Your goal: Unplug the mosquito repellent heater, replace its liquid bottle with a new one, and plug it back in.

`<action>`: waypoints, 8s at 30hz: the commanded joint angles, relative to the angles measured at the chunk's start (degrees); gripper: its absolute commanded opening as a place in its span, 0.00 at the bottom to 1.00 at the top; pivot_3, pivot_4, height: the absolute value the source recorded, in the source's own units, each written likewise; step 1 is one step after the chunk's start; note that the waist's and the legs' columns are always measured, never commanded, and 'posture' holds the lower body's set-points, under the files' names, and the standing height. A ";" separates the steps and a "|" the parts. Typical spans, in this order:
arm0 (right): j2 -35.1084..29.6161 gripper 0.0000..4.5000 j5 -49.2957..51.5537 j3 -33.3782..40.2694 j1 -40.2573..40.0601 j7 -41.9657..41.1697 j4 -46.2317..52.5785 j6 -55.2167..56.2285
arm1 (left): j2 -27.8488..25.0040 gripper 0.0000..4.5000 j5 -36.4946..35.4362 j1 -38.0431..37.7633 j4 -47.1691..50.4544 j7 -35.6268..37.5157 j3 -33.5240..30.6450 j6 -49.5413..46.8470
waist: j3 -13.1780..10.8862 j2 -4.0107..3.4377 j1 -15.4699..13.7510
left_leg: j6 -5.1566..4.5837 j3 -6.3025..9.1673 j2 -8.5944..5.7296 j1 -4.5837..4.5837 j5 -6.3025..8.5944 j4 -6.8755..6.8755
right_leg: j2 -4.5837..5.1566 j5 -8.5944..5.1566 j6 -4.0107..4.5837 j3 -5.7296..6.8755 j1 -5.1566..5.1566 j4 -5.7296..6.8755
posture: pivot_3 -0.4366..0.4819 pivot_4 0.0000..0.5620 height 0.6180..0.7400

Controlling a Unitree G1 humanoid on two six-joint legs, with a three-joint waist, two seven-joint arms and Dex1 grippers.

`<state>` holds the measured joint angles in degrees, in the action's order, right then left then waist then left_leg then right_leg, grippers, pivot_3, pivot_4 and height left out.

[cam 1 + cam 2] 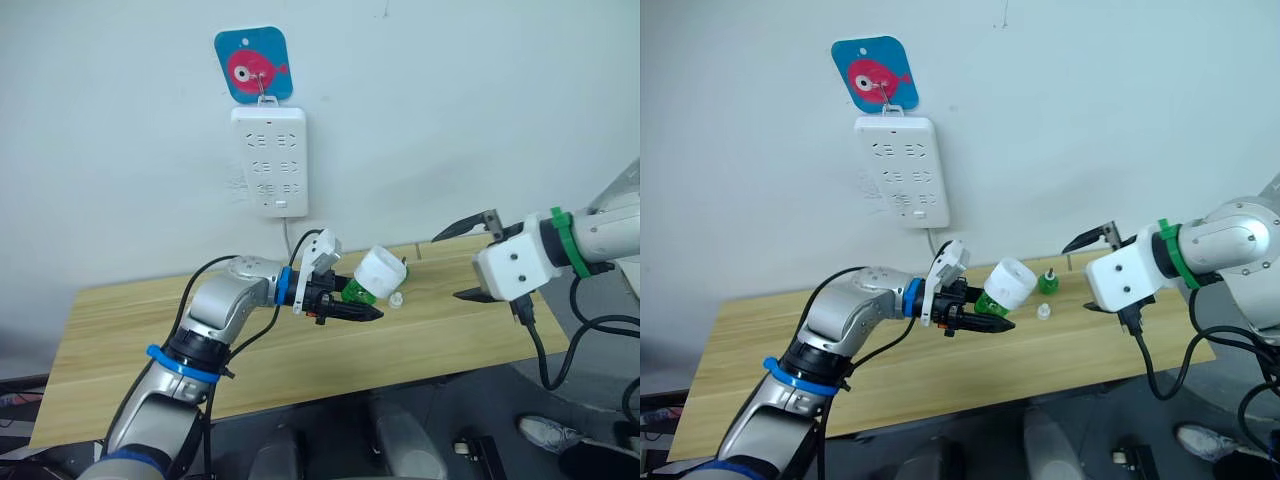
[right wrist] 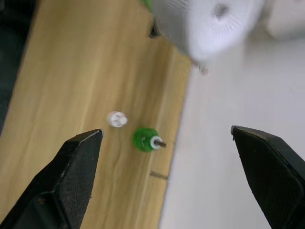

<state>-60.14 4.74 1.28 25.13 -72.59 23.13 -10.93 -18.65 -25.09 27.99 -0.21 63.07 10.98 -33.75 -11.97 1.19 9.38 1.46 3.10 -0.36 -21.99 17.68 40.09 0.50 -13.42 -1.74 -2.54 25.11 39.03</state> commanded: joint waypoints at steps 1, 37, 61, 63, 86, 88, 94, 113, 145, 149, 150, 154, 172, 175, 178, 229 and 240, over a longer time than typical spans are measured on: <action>5.08 1.00 5.59 11.40 -6.93 10.61 11.46 -20.04 | 3.87 0.50 3.07 -4.15 2.85 -8.15 -3.28 11.96 | 0.02 0.03 -0.22 | 0.00 0.01 0.00 -0.04 0.00 0.00 | 0.00 0.00 0.00 0.00 0.01 0.00 | 0.17 0.28 0.92; 64.14 1.00 17.33 -1.14 -1.01 64.56 20.92 -51.46 | 14.73 0.50 19.63 -8.43 -1.99 -32.28 -0.19 42.75 | 1.36 -0.37 2.42 | -0.03 0.07 -0.01 0.08 0.02 -0.12 | -0.31 0.00 -0.01 0.00 -0.10 -0.06 | 0.17 0.29 0.92; 63.75 0.67 20.83 0.41 0.40 67.11 19.34 -49.28 | 7.41 1.00 18.45 -11.43 -0.95 -29.50 -2.01 43.16 | 1.42 -0.43 2.55 | -0.03 0.06 0.02 0.08 0.02 -0.16 | -0.29 0.00 -0.02 -0.02 -0.07 -0.06 | 0.19 0.26 0.92; 61.92 0.67 20.88 0.96 0.23 66.72 20.31 -49.34 | 3.14 1.00 16.44 -14.86 2.29 -27.44 -4.20 40.27 | 1.43 -0.44 2.78 | -0.03 0.08 0.06 0.08 0.02 -0.18 | -0.29 0.00 -0.02 -0.01 -0.04 -0.06 | 0.19 0.25 0.92; 42.22 0.67 24.76 -2.72 0.70 56.71 24.37 -48.33 | -14.33 0.57 3.53 -9.13 1.61 -21.40 -22.43 22.50 | 1.39 -0.39 0.14 | -0.03 -0.05 -0.03 0.08 0.02 -0.21 | -0.35 -0.03 -0.03 0.08 0.00 -0.11 | 0.28 0.30 0.92; 41.20 0.67 25.07 -3.54 1.16 55.91 24.93 -48.56 | -15.37 0.57 4.57 -4.26 -4.74 -19.23 -21.61 23.68 | 1.37 -0.35 -0.03 | -0.03 -0.05 -0.03 0.07 0.01 -0.19 | -0.41 -0.03 -0.03 0.14 0.00 -0.11 | 0.27 0.30 0.92; 39.35 0.67 27.88 -3.55 1.81 54.10 26.56 -49.32 | -15.53 0.57 5.90 3.51 -14.83 -15.05 -20.05 26.58 | 1.36 -0.33 0.01 | -0.07 -0.08 -0.03 0.05 0.04 -0.21 | -0.32 -0.03 -0.04 0.13 0.02 -0.17 | 0.25 0.30 0.92; 36.87 0.67 34.84 -1.49 1.70 55.03 28.17 -49.74 | -16.09 0.57 8.12 16.19 -30.00 -2.22 -15.01 25.39 | 1.32 -0.27 -0.49 | -0.08 -0.03 -0.07 0.02 0.04 -0.16 | -0.25 -0.03 -0.05 0.17 0.00 -0.14 | 0.23 0.30 0.92; 48.74 0.67 25.33 -10.32 12.30 70.32 7.85 -48.61 | -13.90 0.29 8.06 20.88 -28.94 2.80 -13.85 17.97 | 1.32 -0.24 -0.22 | -0.07 0.15 -0.11 -0.11 0.03 -0.12 | 0.00 -0.03 -0.04 0.10 0.06 -0.14 | 0.21 0.28 0.92; 50.89 0.67 23.27 -10.83 13.19 69.91 5.62 -47.16 | -14.04 0.29 8.01 20.25 -27.93 2.61 -13.90 17.28 | 1.32 -0.24 -0.18 | -0.07 0.15 -0.11 -0.10 0.03 -0.12 | 0.00 -0.02 -0.04 0.10 0.06 -0.12 | 0.22 0.27 0.92; 51.51 0.67 22.93 -10.97 13.33 69.67 5.20 -46.85 | -14.05 0.29 7.98 20.14 -27.76 2.51 -13.91 17.16 | 1.32 -0.24 -0.15 | -0.07 0.15 -0.10 -0.10 0.03 -0.12 | 0.01 -0.02 -0.04 0.10 0.06 -0.12 | 0.22 0.27 0.92; 52.89 0.67 21.67 -11.56 13.59 68.70 4.29 -45.48 | -14.05 0.29 7.94 19.68 -27.08 2.32 -13.90 16.85 | 1.32 -0.24 -0.14 | -0.07 0.16 -0.11 -0.10 0.03 -0.13 | 0.03 -0.02 -0.04 0.11 0.07 -0.11 | 0.23 0.27 0.92; 54.03 0.67 15.29 -13.39 14.40 64.00 -0.87 -39.74 | -14.22 0.29 7.78 19.43 -26.74 2.67 -13.94 16.12 | 1.32 -0.24 -0.08 | -0.07 0.16 -0.11 -0.09 0.03 -0.13 | 0.04 -0.02 -0.04 0.11 0.08 -0.09 | 0.23 0.28 0.92; 54.34 0.67 14.64 -13.68 14.45 63.44 -1.22 -39.28 | -14.24 0.29 7.60 19.37 -26.58 2.95 -13.86 15.79 | 1.32 -0.24 -0.07 | -0.07 0.16 -0.11 -0.10 0.03 -0.13 | 0.04 -0.02 -0.04 0.11 0.08 -0.09 | 0.23 0.28 0.92; 54.62 0.67 13.67 -13.89 14.45 62.90 -1.69 -38.72 | -14.24 0.29 7.42 19.26 -26.28 3.24 -13.79 15.36 | 1.32 -0.24 -0.02 | -0.07 0.15 -0.11 -0.09 0.03 -0.13 | 0.04 -0.02 -0.04 0.11 0.08 -0.09 | 0.23 0.28 0.92; 57.91 0.67 5.23 -14.77 17.75 61.34 -12.08 -31.05 | -14.17 0.29 5.46 16.97 -21.06 4.32 -13.68 9.85 | 1.35 -0.25 1.08 | -0.05 0.13 -0.08 -0.02 0.03 -0.14 | 0.05 -0.01 -0.03 0.10 0.11 0.00 | 0.24 0.27 0.92; 59.77 0.67 4.96 -14.36 17.94 61.37 -14.78 -28.68 | -14.17 0.29 5.57 16.13 -19.64 3.58 -14.19 9.14 | 1.40 -0.23 1.79 | -0.03 0.12 -0.08 0.06 0.01 -0.13 | 0.05 0.00 -0.02 0.09 0.09 0.07 | 0.25 0.26 0.92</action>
<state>-1.32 11.17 -14.52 40.52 -12.41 8.78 -41.50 -34.15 -17.65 44.32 -23.03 64.28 -5.23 -24.50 -10.56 0.96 11.16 1.43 3.21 -0.44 -21.93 17.69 39.96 0.55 -13.42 -1.76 -2.45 25.20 39.10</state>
